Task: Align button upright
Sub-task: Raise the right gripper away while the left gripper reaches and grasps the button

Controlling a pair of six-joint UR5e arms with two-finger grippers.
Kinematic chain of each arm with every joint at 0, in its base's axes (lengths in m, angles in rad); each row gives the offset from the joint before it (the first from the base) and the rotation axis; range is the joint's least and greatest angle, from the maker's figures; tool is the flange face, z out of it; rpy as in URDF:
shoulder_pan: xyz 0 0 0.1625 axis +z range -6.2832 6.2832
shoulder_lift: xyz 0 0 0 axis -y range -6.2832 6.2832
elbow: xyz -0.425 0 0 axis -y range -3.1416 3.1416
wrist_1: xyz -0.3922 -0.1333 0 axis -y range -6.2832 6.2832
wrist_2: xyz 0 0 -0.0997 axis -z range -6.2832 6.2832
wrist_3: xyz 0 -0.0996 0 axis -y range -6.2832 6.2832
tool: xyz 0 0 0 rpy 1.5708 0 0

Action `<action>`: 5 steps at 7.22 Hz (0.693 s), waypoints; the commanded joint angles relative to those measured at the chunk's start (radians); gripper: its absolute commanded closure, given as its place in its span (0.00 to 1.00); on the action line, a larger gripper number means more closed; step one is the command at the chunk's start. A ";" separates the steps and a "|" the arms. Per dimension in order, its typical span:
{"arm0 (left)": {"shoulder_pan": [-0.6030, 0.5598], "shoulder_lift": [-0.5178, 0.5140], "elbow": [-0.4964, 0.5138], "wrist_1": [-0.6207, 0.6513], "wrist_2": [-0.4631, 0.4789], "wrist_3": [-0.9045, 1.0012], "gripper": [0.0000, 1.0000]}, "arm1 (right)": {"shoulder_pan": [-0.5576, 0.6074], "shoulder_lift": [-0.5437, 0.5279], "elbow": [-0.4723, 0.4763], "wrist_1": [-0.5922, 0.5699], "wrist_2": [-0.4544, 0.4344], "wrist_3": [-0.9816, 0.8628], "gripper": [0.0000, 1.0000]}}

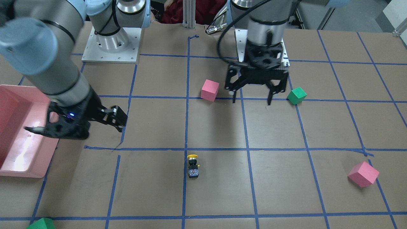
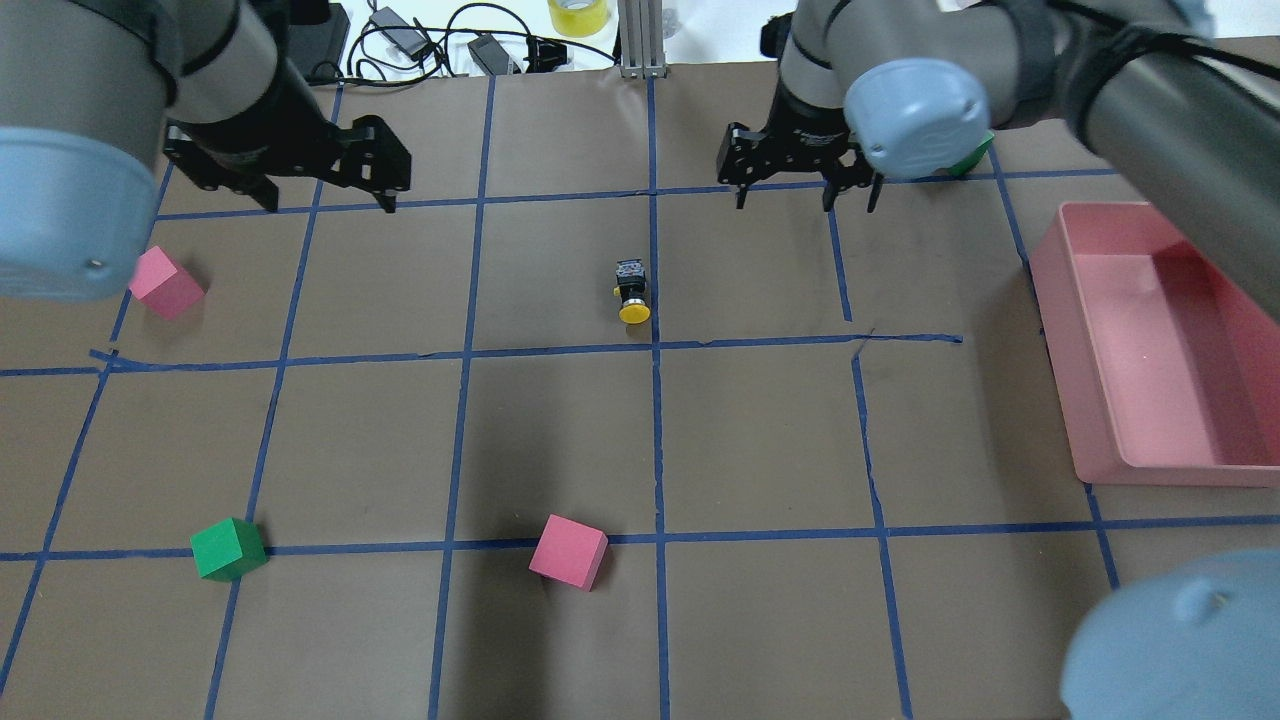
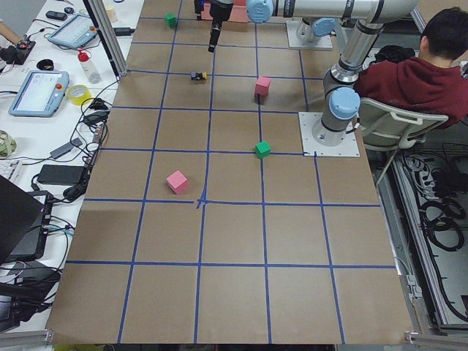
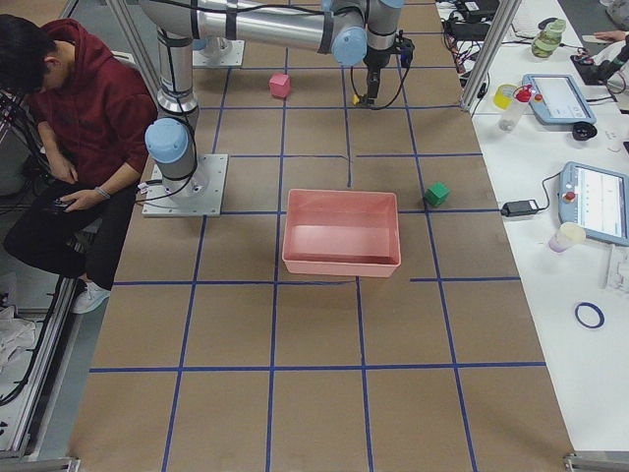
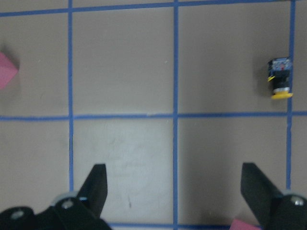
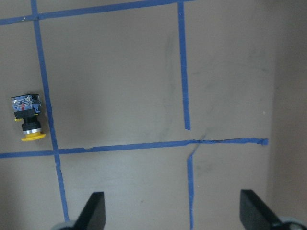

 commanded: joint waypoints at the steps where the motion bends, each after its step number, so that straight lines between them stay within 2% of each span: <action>1: -0.055 -0.085 -0.152 0.354 0.000 -0.160 0.00 | -0.048 -0.080 -0.001 0.067 -0.005 -0.073 0.00; 2: -0.063 -0.137 -0.177 0.485 -0.003 -0.161 0.00 | -0.048 -0.099 -0.001 0.118 0.004 -0.073 0.00; 3: -0.108 -0.204 -0.177 0.559 -0.003 -0.173 0.00 | -0.048 -0.107 0.000 0.164 0.004 -0.073 0.00; 5: -0.158 -0.362 -0.177 0.769 0.001 -0.225 0.05 | -0.048 -0.145 -0.015 0.165 0.007 -0.075 0.00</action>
